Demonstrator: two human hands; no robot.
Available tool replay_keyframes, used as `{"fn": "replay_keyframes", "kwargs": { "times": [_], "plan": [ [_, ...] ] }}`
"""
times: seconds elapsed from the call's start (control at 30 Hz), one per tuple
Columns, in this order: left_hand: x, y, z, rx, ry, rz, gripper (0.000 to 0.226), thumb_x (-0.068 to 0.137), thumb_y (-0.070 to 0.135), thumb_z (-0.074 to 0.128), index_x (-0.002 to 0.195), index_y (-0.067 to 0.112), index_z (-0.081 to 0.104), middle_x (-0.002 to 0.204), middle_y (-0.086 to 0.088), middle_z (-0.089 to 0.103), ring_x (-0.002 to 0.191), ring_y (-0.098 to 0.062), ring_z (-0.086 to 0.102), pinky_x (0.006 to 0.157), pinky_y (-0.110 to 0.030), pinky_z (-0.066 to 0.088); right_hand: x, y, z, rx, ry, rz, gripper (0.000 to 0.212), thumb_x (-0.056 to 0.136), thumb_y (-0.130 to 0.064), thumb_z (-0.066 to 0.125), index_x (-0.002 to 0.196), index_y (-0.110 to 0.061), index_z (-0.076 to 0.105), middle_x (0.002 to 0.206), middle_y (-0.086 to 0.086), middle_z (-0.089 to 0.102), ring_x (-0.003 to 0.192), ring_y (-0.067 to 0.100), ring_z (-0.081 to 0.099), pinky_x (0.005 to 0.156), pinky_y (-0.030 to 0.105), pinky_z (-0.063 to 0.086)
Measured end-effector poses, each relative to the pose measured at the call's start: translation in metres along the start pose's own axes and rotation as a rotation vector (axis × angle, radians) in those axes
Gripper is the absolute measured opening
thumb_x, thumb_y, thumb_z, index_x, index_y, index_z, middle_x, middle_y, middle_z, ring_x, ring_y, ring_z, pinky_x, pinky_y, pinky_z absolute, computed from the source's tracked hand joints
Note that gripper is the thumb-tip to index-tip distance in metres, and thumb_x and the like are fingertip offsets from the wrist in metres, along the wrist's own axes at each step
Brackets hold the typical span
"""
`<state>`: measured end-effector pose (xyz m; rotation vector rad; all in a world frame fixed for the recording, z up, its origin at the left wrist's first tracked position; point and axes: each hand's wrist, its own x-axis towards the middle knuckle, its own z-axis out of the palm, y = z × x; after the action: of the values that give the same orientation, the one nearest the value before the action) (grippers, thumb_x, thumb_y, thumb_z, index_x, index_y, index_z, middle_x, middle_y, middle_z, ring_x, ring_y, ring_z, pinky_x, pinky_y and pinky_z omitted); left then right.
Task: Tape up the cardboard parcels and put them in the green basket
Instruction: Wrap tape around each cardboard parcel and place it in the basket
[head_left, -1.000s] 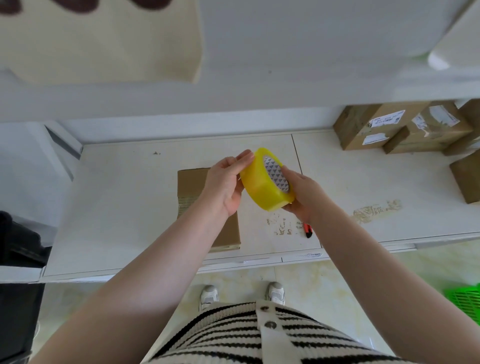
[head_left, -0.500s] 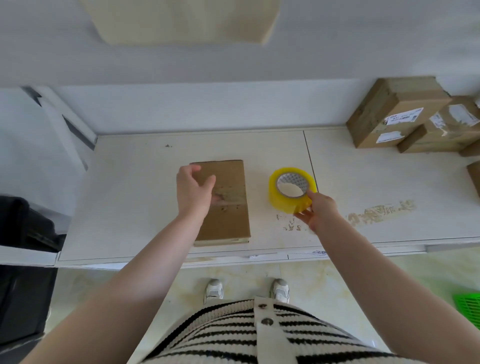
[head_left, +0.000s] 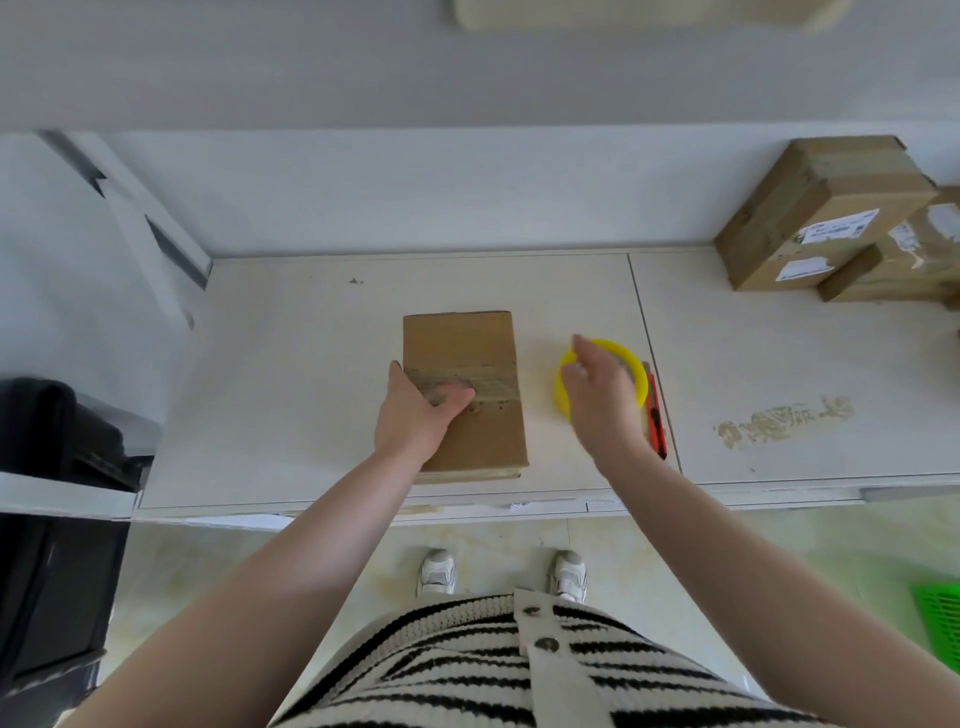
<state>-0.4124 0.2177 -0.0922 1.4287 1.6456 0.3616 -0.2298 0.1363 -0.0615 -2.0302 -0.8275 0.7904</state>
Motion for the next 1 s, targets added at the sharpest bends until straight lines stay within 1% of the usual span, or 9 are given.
{"fn": "replay_keyframes", "kwargs": {
  "times": [0.07, 0.2, 0.37, 0.47, 0.57, 0.67, 0.8, 0.9, 1.0],
  "plan": [
    [-0.001, -0.001, 0.001, 0.007, 0.003, 0.009, 0.074, 0.076, 0.051, 0.079, 0.129, 0.02, 0.038, 0.12, 0.004, 0.061, 0.102, -0.025, 0.064, 0.081, -0.039, 0.054, -0.008, -0.008, 0.019, -0.059, -0.14, 0.014, 0.046, 0.102, -0.023, 0.045, 0.147, -0.011, 0.042, 0.142, 0.003, 0.051, 0.13, 0.019, 0.047, 0.107, 0.032, 0.038],
    [0.0, -0.003, 0.003, 0.027, 0.032, 0.034, 0.078, 0.076, 0.048, 0.08, 0.135, 0.02, 0.037, 0.121, 0.002, 0.063, 0.105, -0.026, 0.064, 0.083, -0.036, 0.052, -0.016, -0.012, 0.05, -0.046, -0.188, 0.077, 0.028, 0.102, -0.015, 0.04, 0.122, -0.008, 0.057, 0.112, 0.008, 0.066, 0.098, 0.028, 0.06, 0.081, 0.038, 0.047],
    [0.0, -0.005, 0.003, 0.072, 0.047, 0.062, 0.087, 0.07, 0.054, 0.082, 0.136, 0.022, 0.035, 0.114, 0.007, 0.061, 0.104, -0.024, 0.063, 0.073, -0.031, 0.045, -0.01, -0.007, 0.065, -0.1, -0.155, 0.098, 0.03, 0.104, -0.024, 0.038, 0.124, -0.014, 0.057, 0.109, 0.005, 0.065, 0.096, 0.025, 0.058, 0.072, 0.028, 0.036],
    [-0.001, -0.007, 0.004, 0.097, 0.062, 0.069, 0.092, 0.067, 0.058, 0.082, 0.137, 0.022, 0.034, 0.118, 0.005, 0.063, 0.104, -0.025, 0.064, 0.075, -0.034, 0.048, -0.003, -0.004, 0.071, -0.112, -0.155, 0.128, 0.03, 0.105, -0.029, 0.037, 0.119, -0.012, 0.058, 0.099, 0.0, 0.059, 0.091, 0.022, 0.053, 0.069, 0.027, 0.032],
    [0.001, -0.007, 0.005, 0.107, 0.059, 0.056, 0.092, 0.068, 0.057, 0.082, 0.138, 0.021, 0.033, 0.121, 0.002, 0.063, 0.107, -0.027, 0.063, 0.077, -0.035, 0.049, -0.001, 0.004, 0.076, -0.084, -0.136, 0.13, 0.024, 0.105, -0.03, 0.038, 0.097, -0.017, 0.057, 0.08, -0.007, 0.055, 0.076, 0.018, 0.05, 0.056, 0.027, 0.029],
    [0.003, -0.006, 0.006, 0.115, 0.051, 0.04, 0.091, 0.07, 0.059, 0.08, 0.138, 0.021, 0.032, 0.122, 0.002, 0.063, 0.108, -0.027, 0.063, 0.077, -0.035, 0.048, 0.001, 0.009, 0.078, -0.072, -0.106, 0.129, 0.03, 0.104, -0.029, 0.039, 0.076, -0.025, 0.048, 0.071, -0.008, 0.051, 0.064, 0.009, 0.046, 0.052, 0.025, 0.029],
    [0.006, -0.002, 0.007, 0.135, 0.073, -0.01, 0.082, 0.074, 0.063, 0.073, 0.133, 0.02, 0.038, 0.117, 0.002, 0.064, 0.107, -0.026, 0.064, 0.076, -0.034, 0.047, -0.001, 0.009, 0.078, -0.026, -0.133, 0.131, 0.028, 0.105, -0.031, 0.037, 0.089, -0.017, 0.057, 0.077, -0.006, 0.055, 0.07, 0.013, 0.051, 0.059, 0.028, 0.035],
    [0.009, -0.003, 0.008, 0.148, 0.09, -0.024, 0.064, 0.08, 0.06, 0.071, 0.118, 0.016, 0.044, 0.104, 0.001, 0.061, 0.102, -0.029, 0.064, 0.069, -0.031, 0.04, -0.001, 0.01, 0.077, -0.015, -0.148, 0.134, 0.03, 0.106, -0.032, 0.035, 0.097, -0.016, 0.058, 0.077, -0.008, 0.056, 0.069, 0.007, 0.051, 0.056, 0.024, 0.035],
    [0.008, -0.006, 0.009, 0.138, 0.043, -0.01, 0.056, 0.089, 0.056, 0.062, 0.122, 0.015, 0.042, 0.115, -0.003, 0.063, 0.103, -0.03, 0.063, 0.071, -0.034, 0.042, 0.0, 0.01, 0.077, -0.038, -0.168, 0.143, 0.035, 0.106, -0.034, 0.032, 0.101, -0.011, 0.058, 0.083, -0.002, 0.059, 0.073, 0.014, 0.054, 0.059, 0.026, 0.036]
  ]
}}
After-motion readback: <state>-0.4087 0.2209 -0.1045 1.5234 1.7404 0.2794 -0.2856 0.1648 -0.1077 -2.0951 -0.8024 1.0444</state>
